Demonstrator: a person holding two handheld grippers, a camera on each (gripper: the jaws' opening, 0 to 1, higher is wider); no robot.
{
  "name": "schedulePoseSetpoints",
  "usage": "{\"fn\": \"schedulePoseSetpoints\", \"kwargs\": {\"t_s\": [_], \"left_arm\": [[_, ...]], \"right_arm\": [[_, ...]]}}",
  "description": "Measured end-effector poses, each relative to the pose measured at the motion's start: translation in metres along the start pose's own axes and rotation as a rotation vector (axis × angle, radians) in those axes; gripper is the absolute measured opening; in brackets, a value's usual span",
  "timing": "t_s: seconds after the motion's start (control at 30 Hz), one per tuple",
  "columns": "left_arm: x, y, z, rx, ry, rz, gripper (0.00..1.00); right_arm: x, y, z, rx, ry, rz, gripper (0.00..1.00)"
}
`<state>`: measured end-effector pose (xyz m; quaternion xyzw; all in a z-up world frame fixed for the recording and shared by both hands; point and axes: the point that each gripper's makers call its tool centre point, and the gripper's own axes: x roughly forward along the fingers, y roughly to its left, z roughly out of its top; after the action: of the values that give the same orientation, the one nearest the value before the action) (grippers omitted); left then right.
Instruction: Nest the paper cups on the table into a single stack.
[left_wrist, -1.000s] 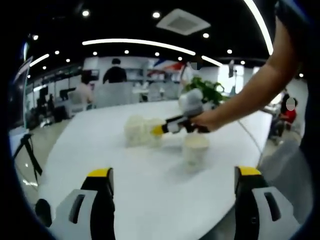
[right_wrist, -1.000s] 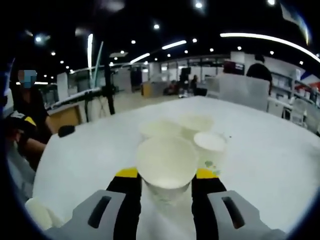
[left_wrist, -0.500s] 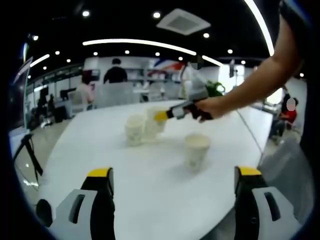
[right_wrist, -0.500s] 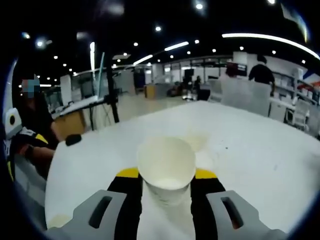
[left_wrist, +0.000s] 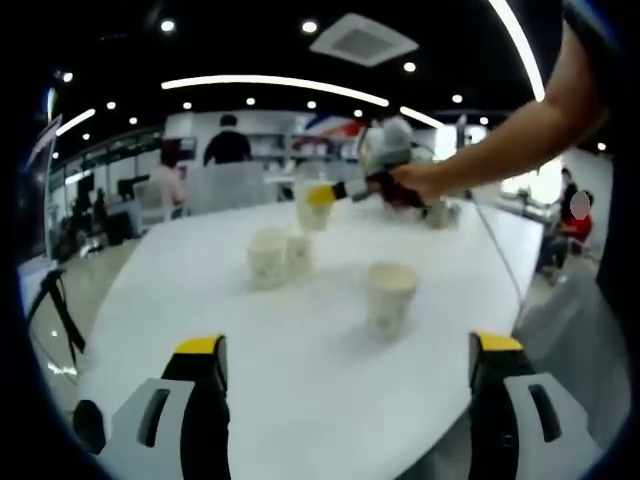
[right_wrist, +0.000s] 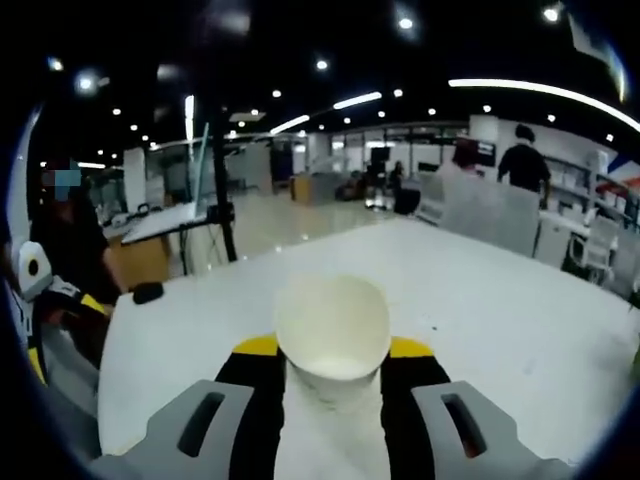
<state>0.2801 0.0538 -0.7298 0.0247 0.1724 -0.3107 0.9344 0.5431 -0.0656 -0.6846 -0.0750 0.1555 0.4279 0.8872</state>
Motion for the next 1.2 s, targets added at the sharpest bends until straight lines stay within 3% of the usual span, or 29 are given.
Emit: {"fn": "schedulePoseSetpoints", "kwargs": {"t_s": [0.13,0.67,1.2], "left_arm": [[0.0,-0.001,-0.001,0.0,0.003,-0.007,1.0],[0.002,-0.001,-0.003,0.037,0.019,0.004,1.0],[0.001,-0.004,-0.009,0.066,0.049,-0.007,1.0]], "right_arm": [[-0.006,0.001,0.011,-0.005,-0.013,0.001,0.35],[-0.03,0.017,0.019,-0.023,-0.014,0.019,0.35],[-0.058,0.055,0.021,-0.033,-0.026,0.063,0.35]]}}
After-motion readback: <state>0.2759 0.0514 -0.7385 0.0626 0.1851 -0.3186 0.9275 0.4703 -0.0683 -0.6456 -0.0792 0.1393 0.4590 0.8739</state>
